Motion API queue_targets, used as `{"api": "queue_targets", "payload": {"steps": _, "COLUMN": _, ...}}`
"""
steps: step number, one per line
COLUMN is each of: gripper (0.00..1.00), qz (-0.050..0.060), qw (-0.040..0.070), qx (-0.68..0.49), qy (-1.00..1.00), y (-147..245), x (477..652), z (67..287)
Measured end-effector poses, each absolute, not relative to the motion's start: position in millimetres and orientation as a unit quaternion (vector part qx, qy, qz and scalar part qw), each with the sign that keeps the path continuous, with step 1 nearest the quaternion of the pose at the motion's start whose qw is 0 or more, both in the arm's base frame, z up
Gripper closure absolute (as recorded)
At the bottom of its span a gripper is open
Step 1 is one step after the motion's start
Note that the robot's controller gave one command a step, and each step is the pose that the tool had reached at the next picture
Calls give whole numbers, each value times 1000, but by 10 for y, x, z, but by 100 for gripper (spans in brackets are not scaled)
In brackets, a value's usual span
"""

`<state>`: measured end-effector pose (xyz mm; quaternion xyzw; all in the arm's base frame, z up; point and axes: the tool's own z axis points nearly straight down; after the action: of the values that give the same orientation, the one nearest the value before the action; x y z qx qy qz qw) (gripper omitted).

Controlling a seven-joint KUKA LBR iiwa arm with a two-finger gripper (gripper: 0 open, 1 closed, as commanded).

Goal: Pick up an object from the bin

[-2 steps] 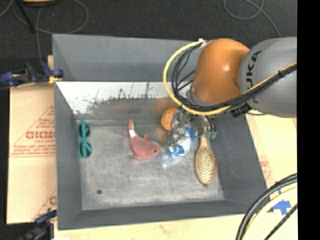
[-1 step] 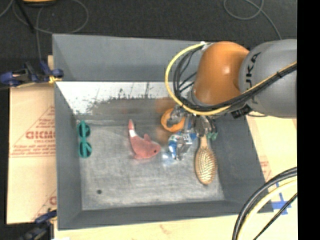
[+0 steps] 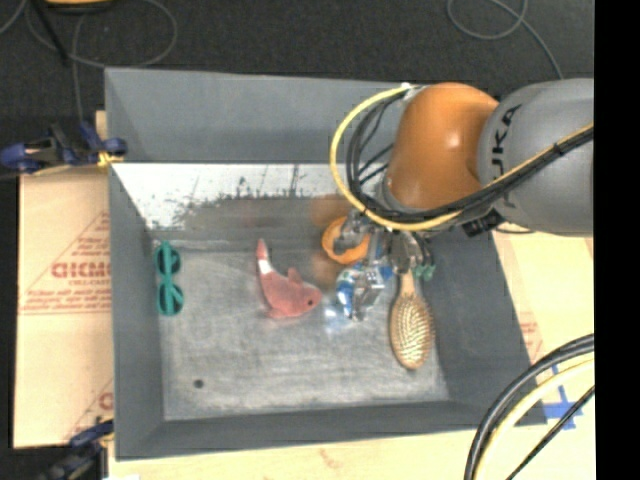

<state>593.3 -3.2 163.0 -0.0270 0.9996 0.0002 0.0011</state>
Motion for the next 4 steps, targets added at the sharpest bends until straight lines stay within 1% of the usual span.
{"api": "queue_targets", "payload": {"steps": 1, "gripper": 100, "qz": 0, "qw": 3, "qx": -239, "qy": 971, "y": -12, "x": 5978, "z": 742}}
{"api": "queue_targets", "payload": {"steps": 2, "gripper": 0, "qz": 0, "qw": 3, "qx": -238, "qy": 971, "y": -13, "x": 5973, "z": 726}}
{"api": "queue_targets", "payload": {"steps": 4, "gripper": 0, "qz": -1, "qw": 2, "qx": -236, "qy": 972, "y": 21, "x": 5971, "z": 724}}
